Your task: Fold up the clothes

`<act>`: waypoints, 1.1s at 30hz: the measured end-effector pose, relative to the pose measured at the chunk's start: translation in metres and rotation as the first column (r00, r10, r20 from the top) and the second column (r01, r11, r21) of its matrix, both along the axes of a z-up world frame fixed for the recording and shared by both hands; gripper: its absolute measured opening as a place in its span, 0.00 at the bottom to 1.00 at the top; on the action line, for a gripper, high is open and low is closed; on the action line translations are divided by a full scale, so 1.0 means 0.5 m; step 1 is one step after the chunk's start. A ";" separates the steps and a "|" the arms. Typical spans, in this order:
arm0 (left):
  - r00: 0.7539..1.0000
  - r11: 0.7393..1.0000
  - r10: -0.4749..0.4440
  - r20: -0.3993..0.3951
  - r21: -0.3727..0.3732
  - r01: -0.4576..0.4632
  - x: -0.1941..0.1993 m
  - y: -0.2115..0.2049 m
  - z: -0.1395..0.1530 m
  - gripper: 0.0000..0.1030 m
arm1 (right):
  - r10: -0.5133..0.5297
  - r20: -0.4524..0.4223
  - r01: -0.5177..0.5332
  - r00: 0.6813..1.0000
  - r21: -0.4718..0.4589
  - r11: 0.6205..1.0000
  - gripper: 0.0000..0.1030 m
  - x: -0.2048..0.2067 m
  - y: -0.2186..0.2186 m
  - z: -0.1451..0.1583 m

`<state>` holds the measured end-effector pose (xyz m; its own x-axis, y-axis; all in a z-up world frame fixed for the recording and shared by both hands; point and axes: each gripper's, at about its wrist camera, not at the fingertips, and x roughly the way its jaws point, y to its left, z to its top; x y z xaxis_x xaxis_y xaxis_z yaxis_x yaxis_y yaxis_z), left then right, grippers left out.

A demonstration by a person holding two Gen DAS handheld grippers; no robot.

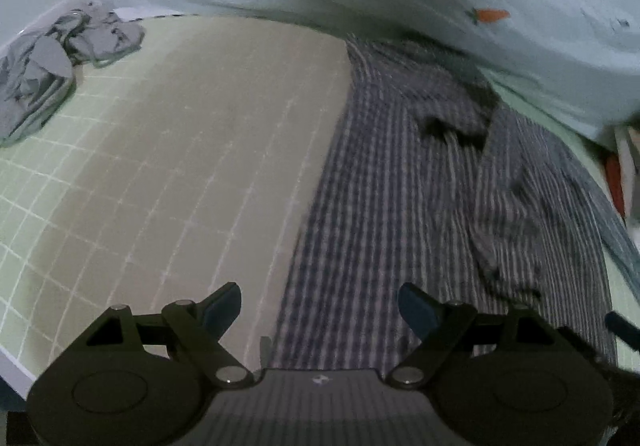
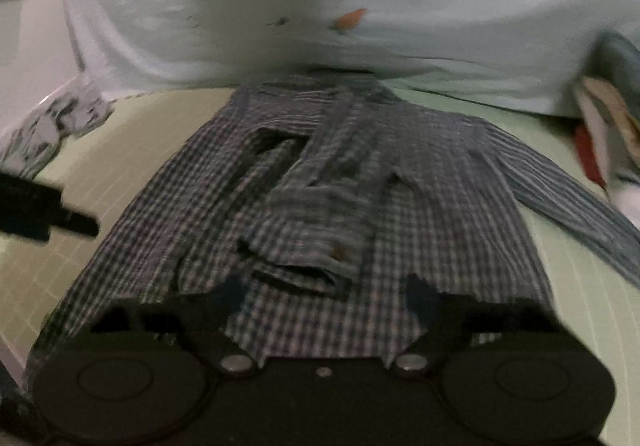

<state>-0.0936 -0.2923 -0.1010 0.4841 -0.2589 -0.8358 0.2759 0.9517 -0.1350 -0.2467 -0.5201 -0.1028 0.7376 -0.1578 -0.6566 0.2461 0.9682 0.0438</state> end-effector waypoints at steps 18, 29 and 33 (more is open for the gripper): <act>0.952 0.948 -0.303 -0.039 -0.111 0.297 0.001 -0.159 -0.024 0.66 | -0.349 -0.136 0.358 0.927 0.044 0.933 1.00 -0.139 -0.069 -0.018; 0.977 0.982 -0.183 -0.107 -0.074 0.175 0.049 -0.305 -0.075 0.55 | -0.278 -0.135 0.284 0.951 0.027 0.958 1.00 -0.121 -0.243 -0.024; 0.985 0.993 -0.112 -0.128 -0.060 0.105 0.052 -0.308 -0.089 0.50 | -0.272 -0.142 0.281 0.952 0.045 0.959 1.00 -0.113 -0.297 -0.030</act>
